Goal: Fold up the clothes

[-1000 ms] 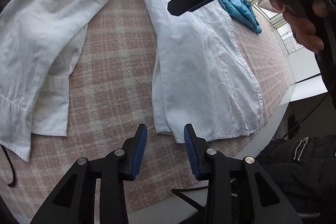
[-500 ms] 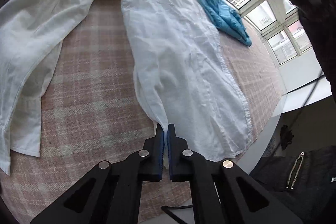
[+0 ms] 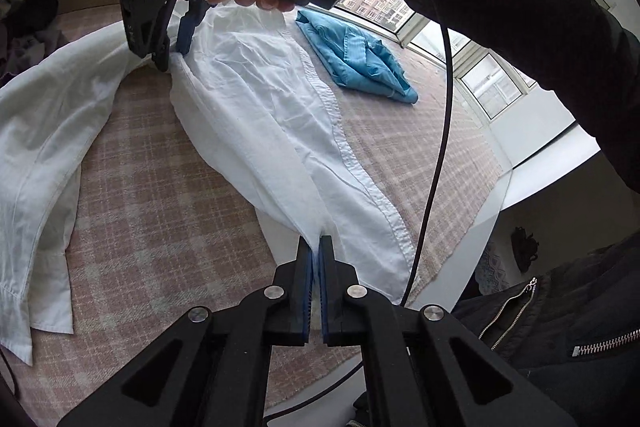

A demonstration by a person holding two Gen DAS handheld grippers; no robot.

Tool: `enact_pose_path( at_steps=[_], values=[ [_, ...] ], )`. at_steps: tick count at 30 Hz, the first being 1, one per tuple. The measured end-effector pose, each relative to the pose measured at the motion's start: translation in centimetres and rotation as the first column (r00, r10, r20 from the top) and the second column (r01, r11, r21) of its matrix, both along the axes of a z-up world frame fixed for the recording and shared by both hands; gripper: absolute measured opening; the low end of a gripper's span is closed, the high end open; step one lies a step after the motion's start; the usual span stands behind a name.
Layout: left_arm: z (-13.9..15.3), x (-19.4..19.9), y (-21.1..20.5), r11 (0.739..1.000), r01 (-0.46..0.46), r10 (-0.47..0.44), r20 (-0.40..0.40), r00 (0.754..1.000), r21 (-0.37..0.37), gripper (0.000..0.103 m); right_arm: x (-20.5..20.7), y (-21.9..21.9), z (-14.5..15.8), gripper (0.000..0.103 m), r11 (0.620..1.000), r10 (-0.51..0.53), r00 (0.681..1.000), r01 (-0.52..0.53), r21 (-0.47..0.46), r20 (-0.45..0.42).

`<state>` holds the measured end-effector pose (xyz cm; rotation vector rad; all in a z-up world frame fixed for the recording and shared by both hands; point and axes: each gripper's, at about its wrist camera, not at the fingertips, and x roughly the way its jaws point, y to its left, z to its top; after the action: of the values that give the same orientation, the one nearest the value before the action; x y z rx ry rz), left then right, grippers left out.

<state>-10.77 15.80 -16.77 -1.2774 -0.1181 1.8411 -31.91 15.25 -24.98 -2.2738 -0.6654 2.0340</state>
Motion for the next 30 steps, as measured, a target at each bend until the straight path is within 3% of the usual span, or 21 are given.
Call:
enact_pose_path(
  at_steps=[8,14,19,22,25,30],
  values=[
    [0.3,0.2,0.0,0.999,0.033,-0.033,-0.002,0.999,-0.002,0.002,-0.9,-0.4,0.9,0.022,1.0,-0.011,1.0,0.011,-0.021,-0.004],
    [0.5,0.4,0.4,0.999,0.046,-0.046,-0.007,0.999,0.006,0.002,-1.3,-3.6,-0.4,0.024,0.994,0.074,0.997,-0.075,0.082,0.017],
    [0.6,0.6,0.6,0.999,0.05,-0.05,-0.008,0.999,0.008,0.002,-1.5,-6.2,0.2,0.024,0.987,0.133,0.991,-0.132,0.089,0.0],
    [0.7,0.7,0.6,0.999,0.05,-0.05,-0.007,0.999,0.01,0.002,-2.5,-6.7,1.3,0.024,0.993,0.117,0.993,-0.117,0.021,-0.021],
    [0.7,0.6,0.4,0.999,0.045,-0.045,-0.005,0.999,0.005,0.002,-3.0,-6.3,2.7,0.024,0.99,0.05,0.999,-0.048,-0.131,0.012],
    [0.5,0.5,0.7,0.998,0.056,-0.056,-0.001,0.998,-0.004,0.002,-3.0,-5.2,3.1,0.025,0.927,-0.095,0.994,0.107,-0.36,0.052]
  ],
)
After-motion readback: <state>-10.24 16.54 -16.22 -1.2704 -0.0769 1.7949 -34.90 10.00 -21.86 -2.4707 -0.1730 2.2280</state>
